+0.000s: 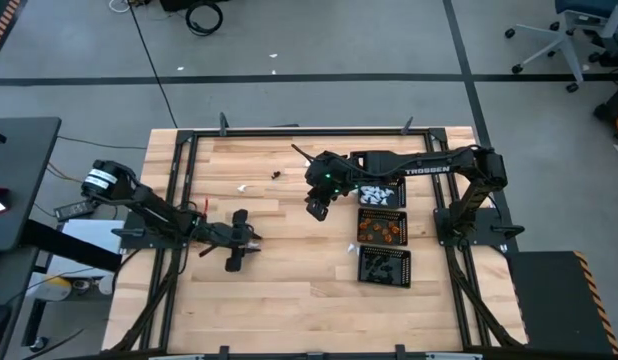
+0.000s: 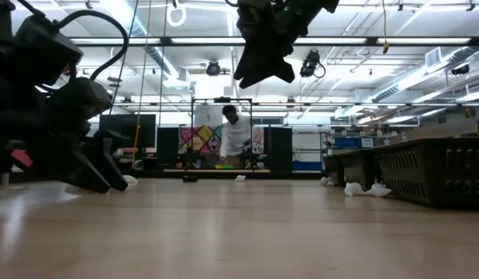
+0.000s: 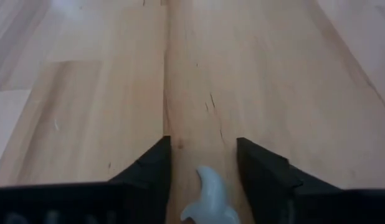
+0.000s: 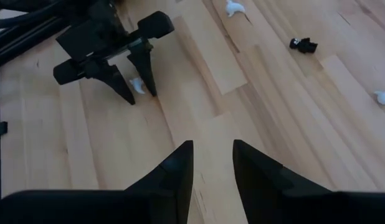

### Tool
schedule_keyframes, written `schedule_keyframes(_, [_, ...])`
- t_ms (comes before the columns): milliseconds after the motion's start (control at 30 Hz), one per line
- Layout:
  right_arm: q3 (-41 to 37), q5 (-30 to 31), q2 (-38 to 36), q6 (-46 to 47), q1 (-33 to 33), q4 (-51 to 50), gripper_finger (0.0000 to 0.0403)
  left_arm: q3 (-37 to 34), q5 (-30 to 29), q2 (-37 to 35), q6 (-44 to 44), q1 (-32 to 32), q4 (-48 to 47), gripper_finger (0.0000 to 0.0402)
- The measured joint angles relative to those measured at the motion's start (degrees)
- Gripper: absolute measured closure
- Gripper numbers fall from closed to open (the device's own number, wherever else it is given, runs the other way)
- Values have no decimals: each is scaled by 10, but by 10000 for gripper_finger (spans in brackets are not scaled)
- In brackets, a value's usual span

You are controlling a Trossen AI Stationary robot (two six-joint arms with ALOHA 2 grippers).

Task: Sort Halloween decoration
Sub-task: Put the white ghost toy into the top black bin

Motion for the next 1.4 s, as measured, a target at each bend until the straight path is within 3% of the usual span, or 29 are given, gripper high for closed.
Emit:
schedule_keyframes(267, [0, -15, 0, -1, 0, 0, 286, -1, -18, 2, -2, -6, 2, 351])
schedule_keyframes(400, [0, -15, 0, -1, 0, 0, 286, -2, -16, 2, -5, -6, 13, 381])
schedule_keyframes(1167, [0, -16, 0, -1, 0, 0, 286, 16, -13, 5, -49, 1, 111, 401])
schedule_keyframes(1400, [-9, -49, 0, -36, 2, 2, 286, 35, -5, 2, -77, 27, 112, 401])
